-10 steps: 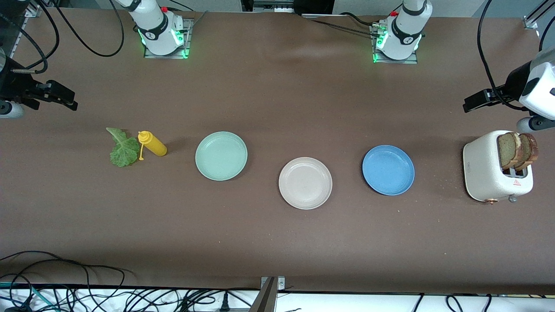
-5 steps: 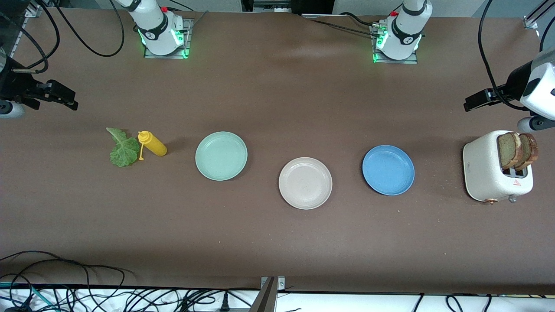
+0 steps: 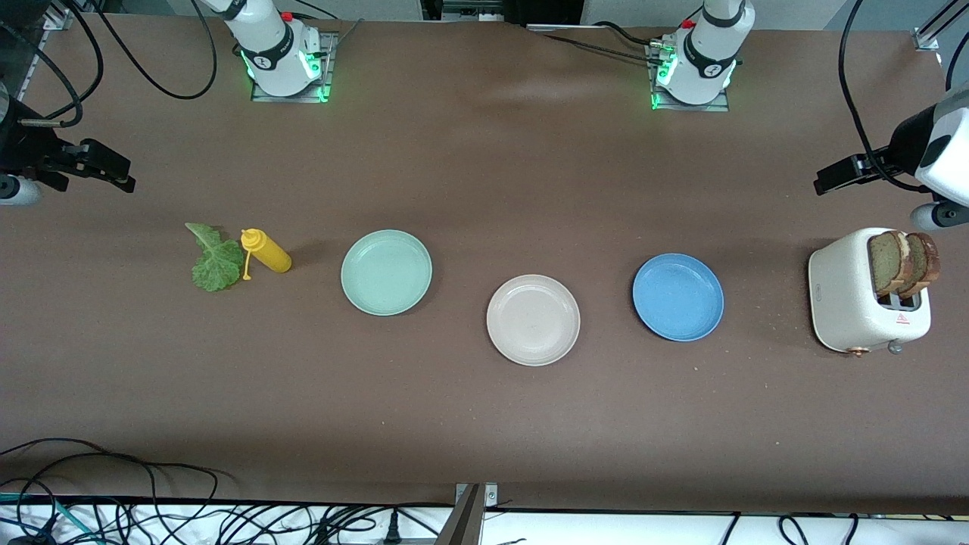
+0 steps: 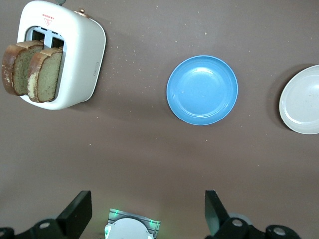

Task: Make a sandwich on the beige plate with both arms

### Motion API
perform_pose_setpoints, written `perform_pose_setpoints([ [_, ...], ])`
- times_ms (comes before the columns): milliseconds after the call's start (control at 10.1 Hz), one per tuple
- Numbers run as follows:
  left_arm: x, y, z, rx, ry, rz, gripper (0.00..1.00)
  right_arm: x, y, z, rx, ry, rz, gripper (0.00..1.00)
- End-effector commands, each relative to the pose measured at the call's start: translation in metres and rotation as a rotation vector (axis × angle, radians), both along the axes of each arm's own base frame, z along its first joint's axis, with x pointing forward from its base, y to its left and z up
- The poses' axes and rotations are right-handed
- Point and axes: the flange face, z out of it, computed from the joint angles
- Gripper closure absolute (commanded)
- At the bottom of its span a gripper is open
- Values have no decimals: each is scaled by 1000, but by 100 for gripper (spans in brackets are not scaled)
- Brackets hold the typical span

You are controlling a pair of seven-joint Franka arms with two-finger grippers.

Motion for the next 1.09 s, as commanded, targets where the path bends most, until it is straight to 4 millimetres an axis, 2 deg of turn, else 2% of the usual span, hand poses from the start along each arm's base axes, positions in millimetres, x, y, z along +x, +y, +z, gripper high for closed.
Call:
perform_pose_setpoints([
  [0, -2, 3, 7, 44, -6, 51, 0, -1, 2, 7, 0, -10, -7, 0],
  [990, -2, -16, 8, 39, -11, 6, 0, -2, 1, 7, -2, -9, -7, 0],
])
